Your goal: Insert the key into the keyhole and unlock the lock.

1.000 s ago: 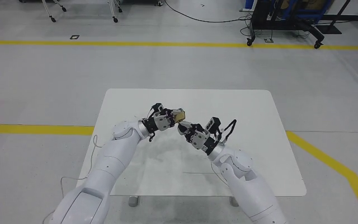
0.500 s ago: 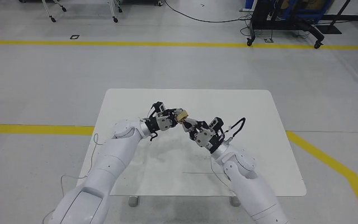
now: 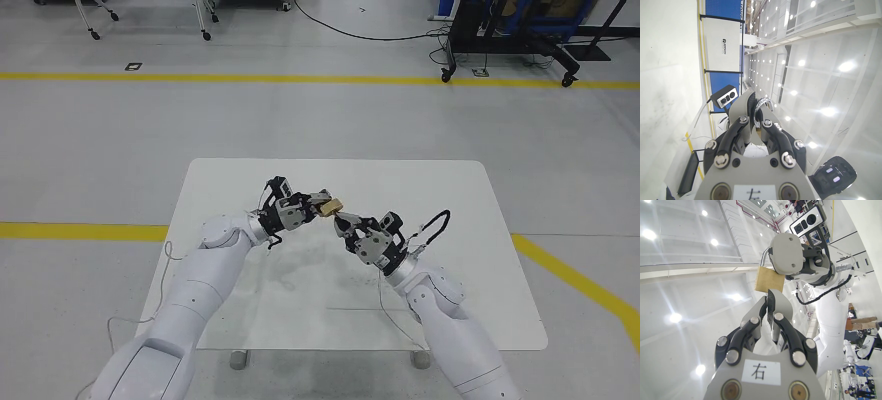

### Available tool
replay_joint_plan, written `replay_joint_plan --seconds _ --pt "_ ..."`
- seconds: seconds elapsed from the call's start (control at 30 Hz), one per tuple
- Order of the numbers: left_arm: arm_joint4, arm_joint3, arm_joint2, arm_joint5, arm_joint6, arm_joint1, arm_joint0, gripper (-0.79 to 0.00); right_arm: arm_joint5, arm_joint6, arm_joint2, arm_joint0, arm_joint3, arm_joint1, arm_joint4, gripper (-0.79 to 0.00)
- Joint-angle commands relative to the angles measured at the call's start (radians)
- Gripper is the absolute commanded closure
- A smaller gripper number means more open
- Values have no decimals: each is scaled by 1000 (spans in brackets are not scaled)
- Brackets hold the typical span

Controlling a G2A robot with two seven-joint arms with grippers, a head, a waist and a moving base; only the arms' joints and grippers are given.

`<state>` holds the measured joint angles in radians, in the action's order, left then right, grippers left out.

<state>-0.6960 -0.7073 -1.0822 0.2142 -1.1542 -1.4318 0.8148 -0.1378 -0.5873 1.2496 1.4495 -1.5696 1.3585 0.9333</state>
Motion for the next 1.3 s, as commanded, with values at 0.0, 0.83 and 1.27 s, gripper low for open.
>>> replay_joint_plan --seconds 0.0,0.83,1.27 --pt "19 -10 0 7 16 2 4 0 2 -3 3 3 -5 -2 -12 -723" --pt "687 -138 386 -215 302 -67 -21 0 131 154 406 225 -309 -56 -165 -785" --pt "745 -37 435 -188 330 -106 -80 -785 131 154 406 225 -309 -56 -165 -785"
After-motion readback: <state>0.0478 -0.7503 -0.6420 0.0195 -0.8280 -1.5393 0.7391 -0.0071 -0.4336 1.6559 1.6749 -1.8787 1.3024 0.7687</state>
